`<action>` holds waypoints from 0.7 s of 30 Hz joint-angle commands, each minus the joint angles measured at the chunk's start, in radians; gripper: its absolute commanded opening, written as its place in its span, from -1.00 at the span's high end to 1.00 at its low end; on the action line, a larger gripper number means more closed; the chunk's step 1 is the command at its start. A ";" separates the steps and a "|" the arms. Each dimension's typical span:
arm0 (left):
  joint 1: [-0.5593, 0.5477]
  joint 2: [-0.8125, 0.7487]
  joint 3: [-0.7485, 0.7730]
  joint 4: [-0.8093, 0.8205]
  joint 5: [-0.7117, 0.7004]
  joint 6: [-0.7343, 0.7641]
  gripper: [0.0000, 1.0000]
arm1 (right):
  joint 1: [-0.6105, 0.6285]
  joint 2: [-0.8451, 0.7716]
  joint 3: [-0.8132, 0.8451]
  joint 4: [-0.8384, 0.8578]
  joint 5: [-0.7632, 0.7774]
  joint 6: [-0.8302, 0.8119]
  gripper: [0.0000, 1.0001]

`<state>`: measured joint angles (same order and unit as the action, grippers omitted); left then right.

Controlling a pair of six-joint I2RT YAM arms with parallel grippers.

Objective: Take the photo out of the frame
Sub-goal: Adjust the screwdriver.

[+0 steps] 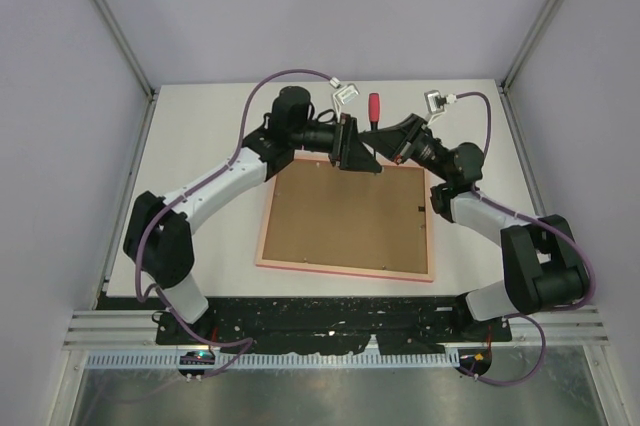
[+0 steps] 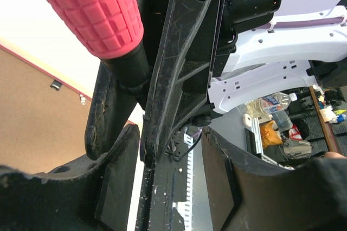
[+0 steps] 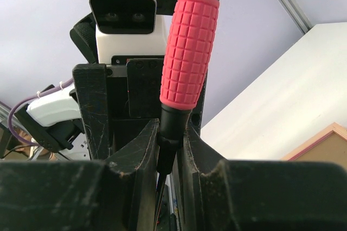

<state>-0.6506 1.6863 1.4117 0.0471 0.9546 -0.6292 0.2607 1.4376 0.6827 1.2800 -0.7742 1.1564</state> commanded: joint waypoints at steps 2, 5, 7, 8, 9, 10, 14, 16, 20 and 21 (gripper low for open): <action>-0.004 0.029 0.052 0.098 0.045 -0.053 -0.01 | 0.003 -0.048 0.005 0.128 0.021 -0.026 0.85; -0.003 0.047 0.059 0.123 0.061 -0.075 0.09 | -0.001 -0.049 0.002 0.128 0.019 -0.034 0.85; -0.004 0.053 0.064 0.134 0.070 -0.086 0.17 | -0.003 -0.052 -0.002 0.127 0.018 -0.037 0.84; -0.003 0.056 0.066 0.138 0.073 -0.090 0.23 | -0.005 -0.054 -0.002 0.125 0.018 -0.037 0.84; -0.003 0.059 0.066 0.145 0.073 -0.095 0.27 | -0.003 -0.054 -0.002 0.127 0.018 -0.038 0.85; -0.003 0.059 0.064 0.149 0.076 -0.096 0.34 | -0.005 -0.055 -0.002 0.127 0.019 -0.040 0.84; -0.004 0.068 0.064 0.174 0.085 -0.118 0.56 | -0.003 -0.063 -0.006 0.125 0.018 -0.044 0.84; -0.003 0.079 0.066 0.206 0.095 -0.147 0.66 | -0.005 -0.069 -0.012 0.127 0.016 -0.049 0.84; -0.003 0.096 0.069 0.246 0.111 -0.184 0.92 | -0.008 -0.074 -0.014 0.125 0.015 -0.053 0.84; -0.003 0.096 0.070 0.244 0.113 -0.185 0.97 | -0.008 -0.077 -0.015 0.122 0.015 -0.054 0.84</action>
<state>-0.6525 1.7687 1.4391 0.1993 1.0401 -0.7658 0.2462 1.4067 0.6685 1.2858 -0.7425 1.1210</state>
